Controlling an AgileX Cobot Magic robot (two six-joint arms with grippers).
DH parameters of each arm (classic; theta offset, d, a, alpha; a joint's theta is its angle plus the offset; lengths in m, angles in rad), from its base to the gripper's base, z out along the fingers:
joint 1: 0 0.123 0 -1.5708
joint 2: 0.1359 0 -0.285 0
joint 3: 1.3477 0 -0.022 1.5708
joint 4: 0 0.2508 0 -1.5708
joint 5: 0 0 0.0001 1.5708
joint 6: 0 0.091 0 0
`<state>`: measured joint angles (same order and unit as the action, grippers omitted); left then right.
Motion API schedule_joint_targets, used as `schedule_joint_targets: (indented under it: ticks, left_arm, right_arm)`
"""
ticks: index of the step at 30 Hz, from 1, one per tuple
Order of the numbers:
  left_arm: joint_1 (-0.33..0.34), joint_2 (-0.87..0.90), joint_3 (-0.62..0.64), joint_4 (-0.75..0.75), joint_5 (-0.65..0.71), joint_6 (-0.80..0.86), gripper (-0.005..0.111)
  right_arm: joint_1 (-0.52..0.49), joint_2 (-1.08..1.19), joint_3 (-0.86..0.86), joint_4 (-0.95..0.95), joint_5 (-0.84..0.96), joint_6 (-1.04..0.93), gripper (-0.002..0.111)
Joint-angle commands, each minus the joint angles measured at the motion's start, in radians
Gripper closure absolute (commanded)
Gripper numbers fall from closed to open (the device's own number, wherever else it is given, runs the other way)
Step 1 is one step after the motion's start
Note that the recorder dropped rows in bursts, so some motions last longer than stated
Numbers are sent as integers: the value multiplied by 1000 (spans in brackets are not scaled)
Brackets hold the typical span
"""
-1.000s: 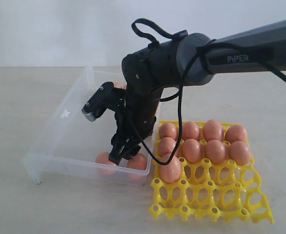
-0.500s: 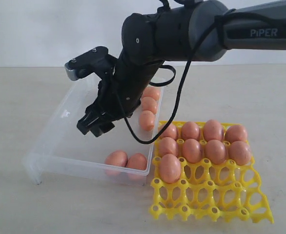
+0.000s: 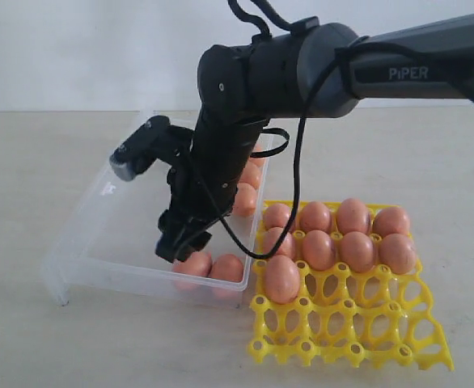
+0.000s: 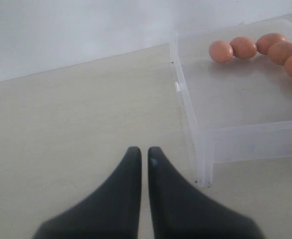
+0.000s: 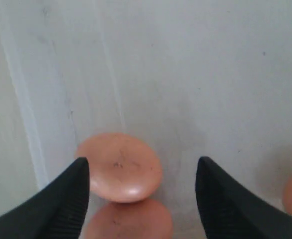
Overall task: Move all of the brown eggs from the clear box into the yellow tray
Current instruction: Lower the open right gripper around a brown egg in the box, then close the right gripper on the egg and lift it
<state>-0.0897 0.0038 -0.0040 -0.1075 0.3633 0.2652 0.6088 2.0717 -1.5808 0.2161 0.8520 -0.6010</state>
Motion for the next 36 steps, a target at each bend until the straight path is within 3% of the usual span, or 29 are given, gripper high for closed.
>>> schedule_joint_targets:
  ticks: [1,6,16,36]
  left_arm:
    - [4,-4,4,0,-4,-11,103]
    - [4,-4,4,0,-4,-11,103]
    - [4,-4,4,0,-4,-11,103]
    - [4,-4,4,0,-4,-11,103]
  right_arm:
    - [1,-4,-2,-76,28,-335,54]
    - [3,-4,-2,-79,55,-504,54]
    - [5,19,-2,71,53,-1051,54]
    - [5,121,-2,89,5,-1079,58]
